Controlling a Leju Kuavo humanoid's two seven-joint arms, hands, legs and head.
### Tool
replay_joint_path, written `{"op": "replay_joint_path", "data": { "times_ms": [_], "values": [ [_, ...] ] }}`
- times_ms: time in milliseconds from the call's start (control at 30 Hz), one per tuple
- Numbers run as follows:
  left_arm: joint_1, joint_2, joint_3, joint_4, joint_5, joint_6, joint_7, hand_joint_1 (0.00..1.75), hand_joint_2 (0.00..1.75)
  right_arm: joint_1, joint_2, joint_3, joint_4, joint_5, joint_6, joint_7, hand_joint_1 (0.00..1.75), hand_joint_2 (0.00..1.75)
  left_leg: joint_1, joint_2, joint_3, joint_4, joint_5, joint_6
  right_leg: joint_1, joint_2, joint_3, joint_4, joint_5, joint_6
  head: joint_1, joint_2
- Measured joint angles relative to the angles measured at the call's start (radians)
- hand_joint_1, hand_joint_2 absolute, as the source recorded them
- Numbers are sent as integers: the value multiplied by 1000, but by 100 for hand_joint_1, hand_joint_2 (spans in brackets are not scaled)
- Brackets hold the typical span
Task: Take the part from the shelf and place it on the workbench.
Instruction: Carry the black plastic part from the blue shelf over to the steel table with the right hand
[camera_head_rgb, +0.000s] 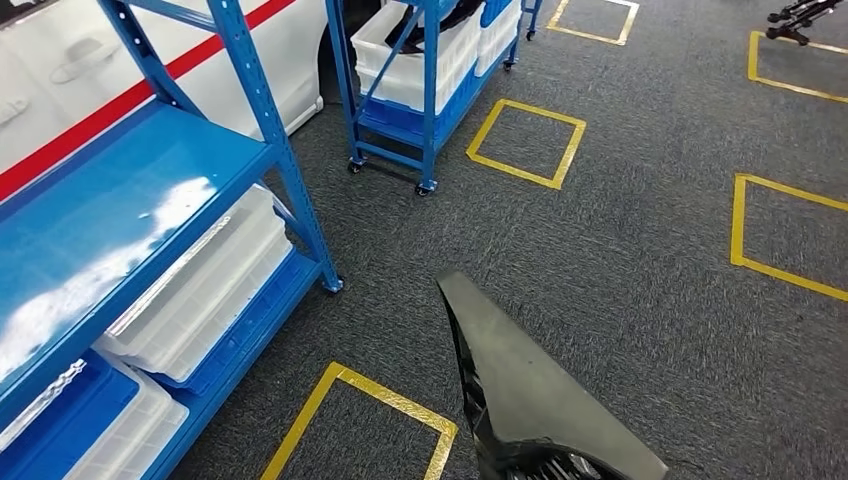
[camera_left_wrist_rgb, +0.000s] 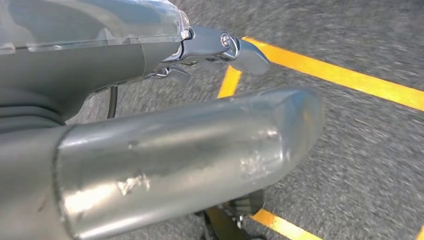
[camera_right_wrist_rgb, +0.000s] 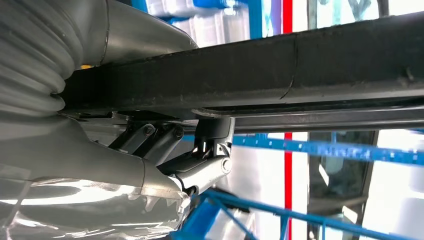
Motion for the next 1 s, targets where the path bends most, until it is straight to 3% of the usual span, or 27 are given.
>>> {"op": "replay_joint_path", "data": {
  "times_ms": [33,67,100,133,200,267,333,400,433,467,533,567,600,633,667,700,767,833,900,933,1000],
  "values": [
    [2,0,5,0,0,0,-2,0,0,-2,0,0,0,-1,0,0,175,175,2,-31,-28,65,-35,-3,1,13,-2,0,2,-3,0,0],
    [5,1,11,0,0,1,-3,0,0,-3,-1,0,0,-2,-1,0,175,175,2,-48,-58,133,-64,-5,1,27,-4,0,3,-5,0,0],
    [8,2,15,0,0,1,-4,0,0,-3,-2,0,0,-3,-1,0,175,175,2,-56,-83,185,-78,-6,2,41,-4,2,4,-6,0,0],
    [10,2,18,0,0,1,-5,0,0,-3,-2,0,0,-4,-1,0,175,175,2,-60,-93,203,-72,-6,2,56,-4,3,4,-6,0,0],
    [11,2,23,0,0,1,-6,0,0,-3,-2,0,0,-5,-1,0,175,175,3,-71,-65,128,-6,-4,2,85,-4,9,3,-5,0,0],
    [11,3,30,1,0,1,-8,0,0,-4,-2,0,0,-6,-1,0,175,175,7,-116,-15,-1,53,1,2,112,-8,21,-1,2,0,0],
    [10,4,35,1,0,1,-10,0,0,-5,-2,0,0,-6,-1,0,175,175,7,-146,5,-59,65,7,-2,136,-19,29,0,14,0,0],
    [8,4,37,1,0,2,-12,0,0,-3,-1,0,0,-6,-3,0,175,175,6,-127,7,-67,69,17,-6,156,-28,28,5,27,0,0],
    [6,4,39,1,1,3,-13,0,0,-1,1,-1,0,-6,-4,0,175,175,6,-115,10,-73,73,25,-6,147,-32,33,2,32,0,0],
    [5,4,41,1,1,4,-14,0,0,1,2,-4,0,-5,-8,-1,175,175,7,-102,12,-80,78,32,-4,123,-43,52,-11,35,0,0],
    [7,5,47,1,3,5,-16,0,0,2,7,-11,-2,-1,-15,-3,175,175,6,-74,12,-87,84,42,-4,58,-87,145,-69,39,0,0],
    [10,5,51,1,4,5,-16,0,0,2,8,-15,-4,2,-18,-5,175,175,4,-60,11,-87,84,44,-6,38,-117,208,-102,42,0,0],
    [13,6,54,1,5,5,-15,0,0,5,9,-20,-5,6,-22,-6,175,175,2,-45,9,-87,83,44,-9,31,-140,258,-121,44,0,0],
    [14,6,58,1,6,5,-14,0,0,9,9,-25,-8,11,-26,-7,175,175,1,-31,9,-87,82,44,-11,27,-149,281,-123,46,0,0],
    [14,7,60,1,6,5,-12,0,0,15,9,-30,-12,16,-31,-7,175,175,1,-18,9,-87,81,44,-13,24,-139,267,-106,47,0,0],
    [13,7,62,1,6,5,-11,0,0,20,9,-37,-18,21,-36,-8,175,175,1,-5,11,-87,79,42,-13,16,-110,216,-77,46,0,0],
    [13,7,65,1,7,4,-9,0,0,29,9,-50,-33,31,-45,-7,175,175,-1,16,16,-86,75,36,-7,-23,-34,83,-26,39,0,0],
    [13,7,67,1,7,3,-8,0,0,37,9,-61,-50,37,-49,-6,175,175,-4,34,22,-85,69,25,3,-46,0,16,-13,28,0,0],
    [11,6,68,1,5,2,-8,0,0,50,9,-72,-63,44,-50,-2,175,175,-4,53,27,-87,66,14,7,-28,0,9,-12,18,0,0],
    [10,6,68,1,4,2,-8,0,0,59,9,-77,-69,47,-50,0,175,175,-2,49,28,-82,60,8,5,-17,2,3,-9,13,0,0],
    [9,6,69,1,3,0,-9,0,0,68,9,-84,-79,52,-49,5,175,175,2,3,9,-28,21,-2,-1,6,7,-9,0,1,0,0]
  ]
}}
